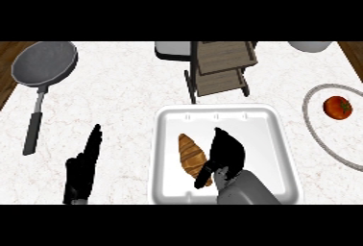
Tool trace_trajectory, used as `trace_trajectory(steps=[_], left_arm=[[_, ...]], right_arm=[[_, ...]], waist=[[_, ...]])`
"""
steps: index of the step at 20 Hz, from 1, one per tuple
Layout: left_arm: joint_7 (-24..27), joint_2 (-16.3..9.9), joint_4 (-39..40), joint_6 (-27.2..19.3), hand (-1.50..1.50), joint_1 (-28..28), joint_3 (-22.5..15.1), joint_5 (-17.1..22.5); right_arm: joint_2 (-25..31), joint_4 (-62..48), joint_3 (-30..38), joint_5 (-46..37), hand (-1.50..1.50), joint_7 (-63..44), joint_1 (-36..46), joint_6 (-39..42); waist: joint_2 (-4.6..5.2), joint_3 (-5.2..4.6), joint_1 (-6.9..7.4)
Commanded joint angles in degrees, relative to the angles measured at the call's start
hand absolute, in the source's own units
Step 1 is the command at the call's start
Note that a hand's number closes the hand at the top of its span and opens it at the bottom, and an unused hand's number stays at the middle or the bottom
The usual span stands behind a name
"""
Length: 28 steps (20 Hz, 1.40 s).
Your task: Pick the croissant from the tray and place it in the tiered basket
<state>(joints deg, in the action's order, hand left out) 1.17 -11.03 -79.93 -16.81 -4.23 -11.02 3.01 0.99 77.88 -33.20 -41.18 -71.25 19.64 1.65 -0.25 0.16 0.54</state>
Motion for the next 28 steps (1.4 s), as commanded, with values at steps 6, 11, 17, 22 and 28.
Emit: trace_trajectory(steps=[6, 11, 17, 22, 28], left_arm=[[-1.53, 0.83, -0.21, 0.11, 0.0, -1.89, -0.82, -1.26], [-2.54, -0.18, -1.79, 1.58, 0.0, -2.11, 1.37, 0.33], [-3.41, 0.54, -0.6, -0.4, 0.0, -0.66, 1.62, -0.31], [-3.27, 0.3, -0.05, -0.85, 0.0, -1.08, 1.75, -0.88], [-3.02, -0.08, -0.08, -0.43, 0.0, -2.75, 2.03, -0.47]], right_arm=[[-0.92, -6.76, -3.03, 1.27, 1.5, -7.0, 3.65, -6.86], [-0.91, -5.97, -6.14, -3.46, 1.5, -8.32, 6.96, -2.73], [-0.93, -5.02, 9.14, -5.71, 1.5, -13.92, 8.97, -4.19], [-0.95, -3.78, 15.07, -12.56, 1.5, -13.95, 12.66, -5.64], [-0.96, 3.7, 22.49, -21.01, 1.5, -13.95, 21.1, -6.01]], waist=[[0.31, -0.16, 0.23], [0.19, -0.18, 0.12], [-1.3, -0.64, -3.41], [-1.38, -0.65, -3.79], [-2.63, -0.79, -4.63]])
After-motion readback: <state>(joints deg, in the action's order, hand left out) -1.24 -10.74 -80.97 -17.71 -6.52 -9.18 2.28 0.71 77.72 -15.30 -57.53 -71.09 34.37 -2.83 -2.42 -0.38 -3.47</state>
